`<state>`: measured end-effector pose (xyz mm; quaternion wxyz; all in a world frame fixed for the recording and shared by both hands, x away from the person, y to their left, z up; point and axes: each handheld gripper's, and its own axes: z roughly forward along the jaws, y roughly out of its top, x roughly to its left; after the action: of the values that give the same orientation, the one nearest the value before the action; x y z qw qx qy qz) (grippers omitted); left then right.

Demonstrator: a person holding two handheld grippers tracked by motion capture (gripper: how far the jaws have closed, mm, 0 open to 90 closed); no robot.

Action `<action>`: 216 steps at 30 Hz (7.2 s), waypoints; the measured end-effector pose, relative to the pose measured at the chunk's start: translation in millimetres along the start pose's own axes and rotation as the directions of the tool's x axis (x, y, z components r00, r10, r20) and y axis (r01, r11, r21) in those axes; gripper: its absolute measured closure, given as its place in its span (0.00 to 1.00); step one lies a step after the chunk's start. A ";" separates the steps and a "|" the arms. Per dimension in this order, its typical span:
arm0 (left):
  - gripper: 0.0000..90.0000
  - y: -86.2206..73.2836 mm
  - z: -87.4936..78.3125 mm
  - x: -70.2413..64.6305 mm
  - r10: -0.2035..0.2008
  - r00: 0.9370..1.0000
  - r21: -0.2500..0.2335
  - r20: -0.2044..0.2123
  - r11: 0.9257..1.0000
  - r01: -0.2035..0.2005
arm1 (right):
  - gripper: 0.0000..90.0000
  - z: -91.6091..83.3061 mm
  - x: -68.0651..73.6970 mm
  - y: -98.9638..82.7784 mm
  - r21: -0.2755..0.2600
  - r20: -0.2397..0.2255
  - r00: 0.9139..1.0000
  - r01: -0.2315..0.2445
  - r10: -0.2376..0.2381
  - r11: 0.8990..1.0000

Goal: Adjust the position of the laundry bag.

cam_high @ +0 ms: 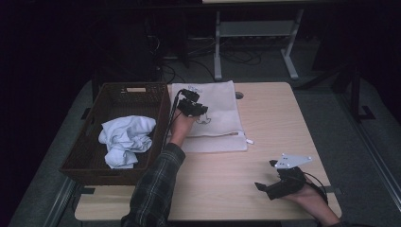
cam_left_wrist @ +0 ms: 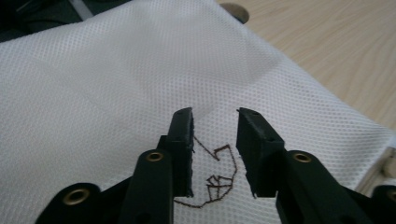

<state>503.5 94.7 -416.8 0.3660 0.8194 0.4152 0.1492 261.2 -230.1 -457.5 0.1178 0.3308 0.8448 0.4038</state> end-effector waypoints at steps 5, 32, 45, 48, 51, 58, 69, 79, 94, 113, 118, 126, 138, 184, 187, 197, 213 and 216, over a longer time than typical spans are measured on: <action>0.92 1.5 8.5 8.6 -0.009 1.000 0.009 -0.013 1.000 0.009 | 0.00 -0.2 0.8 0.2 -0.001 -0.003 1.000 0.001 -0.001 1.000; 1.00 -16.1 53.0 20.9 -0.049 0.998 0.076 -0.033 0.996 0.052 | 0.00 -1.4 -0.4 -1.5 0.000 -0.001 1.000 0.002 -0.002 1.000; 1.00 -18.5 51.9 11.1 -0.033 0.999 0.079 0.006 0.996 0.032 | 0.00 -0.9 0.1 -1.3 0.005 -0.002 1.000 0.006 -0.006 1.000; 1.00 -19.9 51.3 7.6 -0.033 0.999 0.076 0.016 0.997 0.032 | 0.00 -0.8 0.0 -1.3 0.007 -0.003 1.000 0.008 -0.008 1.000; 1.00 -21.1 50.5 3.8 -0.028 0.999 0.077 0.029 0.997 0.026 | 0.00 -0.5 -0.1 -1.3 0.006 -0.003 1.000 0.010 -0.010 1.000; 1.00 -22.5 49.2 -4.8 -0.017 0.999 0.084 0.050 0.996 0.013 | 0.00 -0.3 0.4 -1.0 0.005 -0.003 1.000 0.010 -0.010 1.000; 1.00 -24.6 48.1 -21.1 -0.007 0.996 0.091 0.088 0.996 -0.001 | 0.00 -0.7 0.6 -0.7 0.001 -0.002 1.000 0.015 -0.015 1.000; 1.00 -26.7 48.2 -39.5 -0.001 0.991 0.092 0.134 0.996 -0.011 | 0.00 -0.9 0.5 -0.4 -0.002 -0.001 1.000 0.015 -0.015 1.000; 1.00 -27.6 49.8 -66.7 0.022 0.981 0.103 0.192 0.994 -0.043 | 0.00 -1.2 0.8 0.0 -0.004 -0.001 1.000 0.014 -0.014 1.000; 1.00 -30.9 50.0 -98.8 0.058 0.963 0.105 0.265 0.991 -0.088 | 0.00 -1.4 1.2 0.7 -0.010 -0.001 1.000 0.022 -0.022 1.000; 1.00 -31.5 50.9 -111.2 0.069 0.955 0.104 0.289 0.989 -0.103 | 0.00 -1.3 1.2 0.8 -0.010 -0.003 1.000 0.023 -0.023 1.000; 1.00 -31.4 53.0 -125.0 0.083 0.946 0.101 0.313 0.988 -0.121 | 0.00 -1.2 1.4 0.9 -0.008 -0.003 1.000 0.024 -0.024 1.000; 0.81 -28.8 41.5 -123.7 0.123 0.942 0.100 0.313 0.982 -0.162 | 0.00 -1.6 1.0 0.7 -0.010 -0.004 1.000 0.021 -0.021 1.000; 0.19 -86.5 -93.2 -93.1 0.153 0.945 -0.016 0.290 0.988 -0.155 | 0.00 -0.7 -0.2 0.9 -0.007 0.007 1.000 0.018 -0.018 1.000; 0.18 -92.6 -98.2 -94.1 0.155 0.947 -0.021 0.283 0.988 -0.155 | 0.00 -0.8 -0.7 0.9 -0.009 0.008 1.000 0.015 -0.015 1.000; 0.16 -116.9 -112.6 -98.4 0.158 0.953 -0.037 0.260 0.987 -0.153 | 0.00 -1.5 -1.3 0.8 -0.009 0.010 1.000 0.008 -0.008 1.000; 0.16 -145.6 -125.3 -96.3 0.153 0.958 -0.009 0.243 0.988 -0.155 | 0.00 -7.1 -10.5 -1.2 -0.001 0.034 0.999 -0.008 0.008 1.000; 0.16 -153.1 -127.9 -96.5 0.158 0.956 -0.006 0.247 0.987 -0.161 | 0.00 -9.6 -14.7 -2.9 0.000 0.035 0.999 -0.016 0.016 1.000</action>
<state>287.1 138.7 -433.9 0.3955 0.8650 0.3001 0.0723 266.4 -246.9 -454.5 0.1294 0.3446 0.8401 0.3985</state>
